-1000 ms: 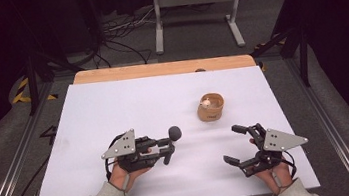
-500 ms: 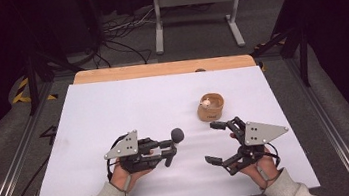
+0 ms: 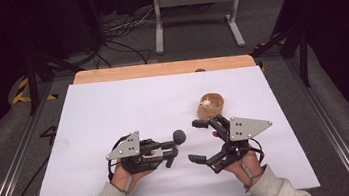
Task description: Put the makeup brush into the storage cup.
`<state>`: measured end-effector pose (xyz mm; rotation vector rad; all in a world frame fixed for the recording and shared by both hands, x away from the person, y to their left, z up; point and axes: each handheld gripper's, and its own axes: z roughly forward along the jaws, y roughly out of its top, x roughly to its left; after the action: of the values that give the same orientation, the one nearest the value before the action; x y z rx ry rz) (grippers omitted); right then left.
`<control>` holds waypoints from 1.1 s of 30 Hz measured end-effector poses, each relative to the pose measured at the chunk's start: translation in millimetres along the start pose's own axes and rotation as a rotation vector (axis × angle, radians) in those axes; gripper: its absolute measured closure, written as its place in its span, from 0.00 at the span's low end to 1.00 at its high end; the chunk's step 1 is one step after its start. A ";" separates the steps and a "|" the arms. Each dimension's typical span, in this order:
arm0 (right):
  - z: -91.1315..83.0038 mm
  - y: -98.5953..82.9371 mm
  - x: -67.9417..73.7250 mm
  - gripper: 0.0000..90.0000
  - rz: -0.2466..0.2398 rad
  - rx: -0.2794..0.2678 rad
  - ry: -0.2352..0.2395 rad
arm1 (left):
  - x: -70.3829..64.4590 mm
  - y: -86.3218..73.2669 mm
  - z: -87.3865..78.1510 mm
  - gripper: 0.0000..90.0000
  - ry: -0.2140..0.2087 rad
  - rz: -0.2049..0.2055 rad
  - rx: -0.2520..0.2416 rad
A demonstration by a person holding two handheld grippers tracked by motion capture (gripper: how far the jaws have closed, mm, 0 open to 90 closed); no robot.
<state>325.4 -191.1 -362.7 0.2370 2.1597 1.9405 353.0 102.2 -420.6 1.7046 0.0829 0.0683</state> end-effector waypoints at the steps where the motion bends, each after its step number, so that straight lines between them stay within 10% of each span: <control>1: 2.2 0.1 -0.2 0.12 0.001 -0.002 0.005 | -0.1 0.1 0.0 0.79 0.000 0.002 0.002; 33: 27.7 -12.2 -8.1 0.70 0.089 0.002 0.082 | -3.7 -0.5 4.4 0.79 -0.011 0.029 0.033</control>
<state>341.2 -168.1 -377.0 0.2627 2.2388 2.0300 349.7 97.5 -421.7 1.7390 0.0512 0.0798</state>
